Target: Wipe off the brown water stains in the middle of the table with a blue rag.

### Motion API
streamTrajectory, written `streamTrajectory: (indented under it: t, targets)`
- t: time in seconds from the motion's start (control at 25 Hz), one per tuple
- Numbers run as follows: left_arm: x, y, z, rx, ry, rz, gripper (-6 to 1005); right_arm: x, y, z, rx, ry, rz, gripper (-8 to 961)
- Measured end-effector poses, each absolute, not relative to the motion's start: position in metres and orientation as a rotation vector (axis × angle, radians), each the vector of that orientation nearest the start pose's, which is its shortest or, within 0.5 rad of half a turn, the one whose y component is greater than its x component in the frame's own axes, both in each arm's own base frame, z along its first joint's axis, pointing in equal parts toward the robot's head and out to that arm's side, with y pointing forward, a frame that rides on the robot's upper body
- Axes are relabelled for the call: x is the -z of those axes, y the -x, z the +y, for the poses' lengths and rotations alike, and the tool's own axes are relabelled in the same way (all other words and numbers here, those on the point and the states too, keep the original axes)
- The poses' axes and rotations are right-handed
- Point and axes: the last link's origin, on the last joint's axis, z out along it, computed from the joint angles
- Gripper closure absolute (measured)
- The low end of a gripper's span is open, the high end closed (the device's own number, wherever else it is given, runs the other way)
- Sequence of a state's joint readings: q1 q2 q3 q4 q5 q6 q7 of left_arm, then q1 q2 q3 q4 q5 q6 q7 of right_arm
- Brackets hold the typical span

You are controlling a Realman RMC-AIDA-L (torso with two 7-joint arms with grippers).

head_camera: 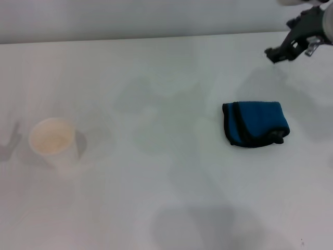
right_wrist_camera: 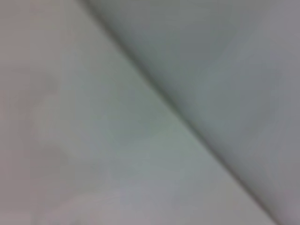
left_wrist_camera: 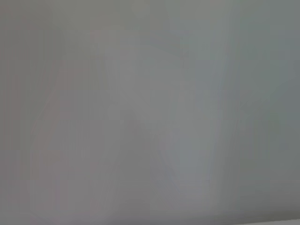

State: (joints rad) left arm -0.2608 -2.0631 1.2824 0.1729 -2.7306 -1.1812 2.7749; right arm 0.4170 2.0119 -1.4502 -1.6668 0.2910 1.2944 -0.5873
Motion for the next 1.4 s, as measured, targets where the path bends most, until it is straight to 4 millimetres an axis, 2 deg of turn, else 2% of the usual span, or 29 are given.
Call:
streamTrajectory:
  t: [0.2,0.4,0.52,0.6,0.84,1.16,1.4]
  targets:
    - [-0.003,0.375,0.281,0.623,1.711,-0.582,121,-0.083,-0.204,0.378,0.403,2.146,0.548,167]
    - [-0.005,0.376,0.281,0.621,1.708,-0.582,121,-0.095,-0.214,0.379,0.225,2.103,0.575,279]
    - [-0.005,0.376,0.281,0.621,1.707,-0.582,121,-0.109,-0.225,0.377,0.006,2.085,0.598,469]
    - [-0.005,0.376,0.281,0.621,1.706,-0.582,121,-0.111,-0.229,0.377,-0.043,2.091,0.604,562]
    - [-0.006,0.376,0.283,0.616,1.704,-0.582,120,-0.110,-0.260,0.375,-0.218,2.118,0.628,745]
    - [-0.006,0.374,0.286,0.617,1.703,-0.578,120,-0.108,-0.310,0.364,-0.419,2.059,0.673,952]
    - [-0.005,0.372,0.289,0.624,1.706,-0.573,119,-0.116,-0.345,0.343,-0.580,1.955,0.669,952]
